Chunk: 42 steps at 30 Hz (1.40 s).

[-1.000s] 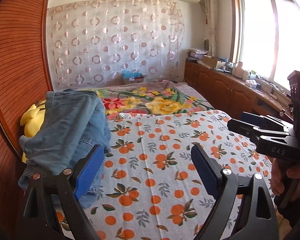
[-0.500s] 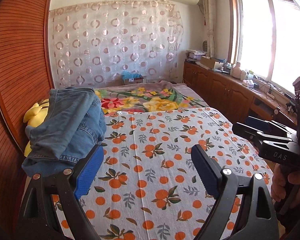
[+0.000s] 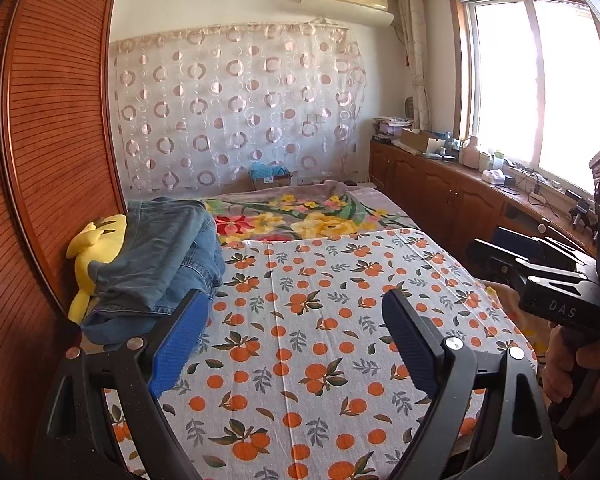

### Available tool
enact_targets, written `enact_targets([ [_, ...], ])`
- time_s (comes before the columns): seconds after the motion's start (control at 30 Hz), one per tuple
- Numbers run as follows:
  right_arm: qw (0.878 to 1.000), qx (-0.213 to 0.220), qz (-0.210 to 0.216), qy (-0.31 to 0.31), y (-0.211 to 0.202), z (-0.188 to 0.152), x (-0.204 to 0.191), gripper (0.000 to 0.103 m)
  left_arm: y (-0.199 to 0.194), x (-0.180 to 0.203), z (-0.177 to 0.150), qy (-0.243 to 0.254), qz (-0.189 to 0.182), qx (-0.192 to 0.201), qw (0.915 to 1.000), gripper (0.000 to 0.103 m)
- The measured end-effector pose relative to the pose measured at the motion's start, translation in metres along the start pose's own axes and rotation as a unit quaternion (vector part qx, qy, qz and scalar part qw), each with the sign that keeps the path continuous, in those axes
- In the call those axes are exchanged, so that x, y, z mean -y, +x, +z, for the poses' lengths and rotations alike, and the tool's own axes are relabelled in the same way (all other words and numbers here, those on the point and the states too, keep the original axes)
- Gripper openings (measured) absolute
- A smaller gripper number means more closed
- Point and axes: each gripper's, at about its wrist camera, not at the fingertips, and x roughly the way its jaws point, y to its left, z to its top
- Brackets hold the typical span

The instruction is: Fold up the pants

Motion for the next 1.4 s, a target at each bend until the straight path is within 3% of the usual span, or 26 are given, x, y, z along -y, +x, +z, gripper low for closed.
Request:
enact_targets([
  [0.53, 1.000, 0.019, -0.018, 0.001, -0.010, -0.016, 0.001, 0.071, -0.023, 0.000, -0.011, -0.010, 0.004, 0.013, 0.9998, 0.089],
  [1.4, 0.999, 0.020, -0.029, -0.007, -0.012, -0.025, -0.002, 0.071, -0.024, -0.003, -0.015, -0.016, 0.011, 0.012, 0.9997, 0.089],
])
